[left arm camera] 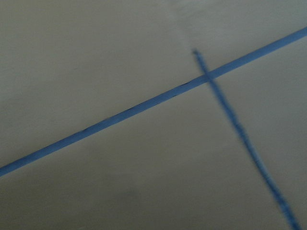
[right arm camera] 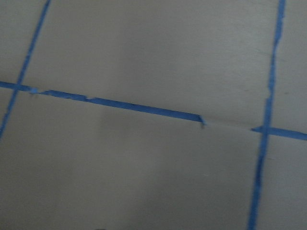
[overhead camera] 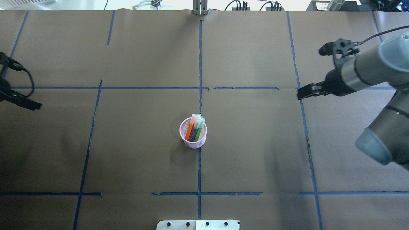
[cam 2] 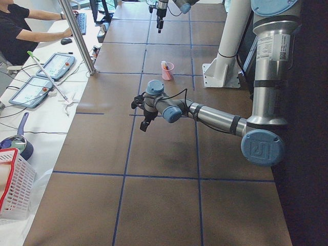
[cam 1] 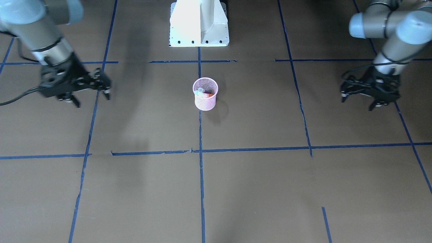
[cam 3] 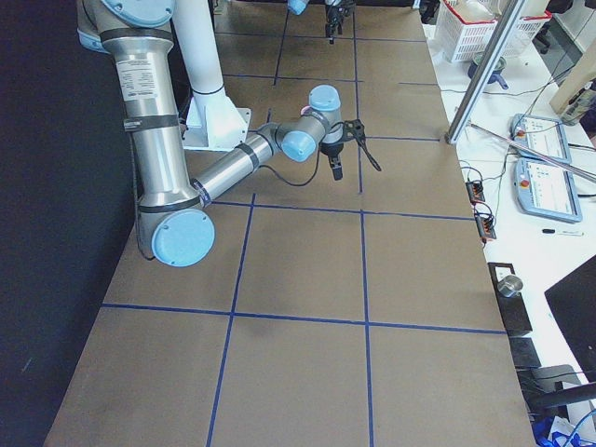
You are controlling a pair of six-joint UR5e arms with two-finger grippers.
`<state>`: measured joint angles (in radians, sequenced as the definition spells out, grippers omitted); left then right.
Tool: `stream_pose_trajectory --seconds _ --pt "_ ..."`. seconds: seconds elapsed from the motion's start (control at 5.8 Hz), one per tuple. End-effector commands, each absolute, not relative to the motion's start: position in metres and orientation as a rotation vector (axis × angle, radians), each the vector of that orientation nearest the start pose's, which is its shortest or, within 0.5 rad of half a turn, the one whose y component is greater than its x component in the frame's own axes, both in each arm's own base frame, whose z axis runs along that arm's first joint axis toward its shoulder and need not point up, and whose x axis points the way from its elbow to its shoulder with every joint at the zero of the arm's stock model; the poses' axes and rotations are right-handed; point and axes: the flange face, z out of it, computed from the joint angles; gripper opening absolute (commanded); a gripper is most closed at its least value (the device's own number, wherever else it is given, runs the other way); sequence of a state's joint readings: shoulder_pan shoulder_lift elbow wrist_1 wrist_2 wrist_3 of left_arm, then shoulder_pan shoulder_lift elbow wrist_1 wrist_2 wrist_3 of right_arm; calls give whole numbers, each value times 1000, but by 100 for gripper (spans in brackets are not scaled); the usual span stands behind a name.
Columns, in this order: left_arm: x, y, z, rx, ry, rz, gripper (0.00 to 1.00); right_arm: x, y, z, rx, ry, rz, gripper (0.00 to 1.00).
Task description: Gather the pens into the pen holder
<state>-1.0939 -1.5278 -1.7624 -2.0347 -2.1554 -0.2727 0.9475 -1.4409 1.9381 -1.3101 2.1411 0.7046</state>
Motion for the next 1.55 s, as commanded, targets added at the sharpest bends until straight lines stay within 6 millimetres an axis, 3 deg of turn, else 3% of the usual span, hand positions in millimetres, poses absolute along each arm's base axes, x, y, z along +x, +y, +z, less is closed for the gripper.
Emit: stream_pose_trajectory --seconds 0.0,0.17,0.34,0.52,0.69,1.03,1.38 --pt "40 -487 603 316 796 367 100 -112 -499 495 223 -869 -213 100" --pt "2 -488 613 272 793 359 100 -66 -504 543 228 -818 -247 100" --pt "-19 -490 616 225 787 339 100 -20 -505 579 197 -773 -308 100" --pt "-37 -485 617 183 834 275 100 12 -504 614 170 -748 -392 100" --pt "-57 -473 619 59 969 130 100 27 -489 636 136 -751 -353 100" --pt "-70 -474 625 32 716 133 100 37 -468 656 101 -752 -315 100" --pt "-69 -473 642 1 720 121 100 37 -463 663 62 -757 -297 100"
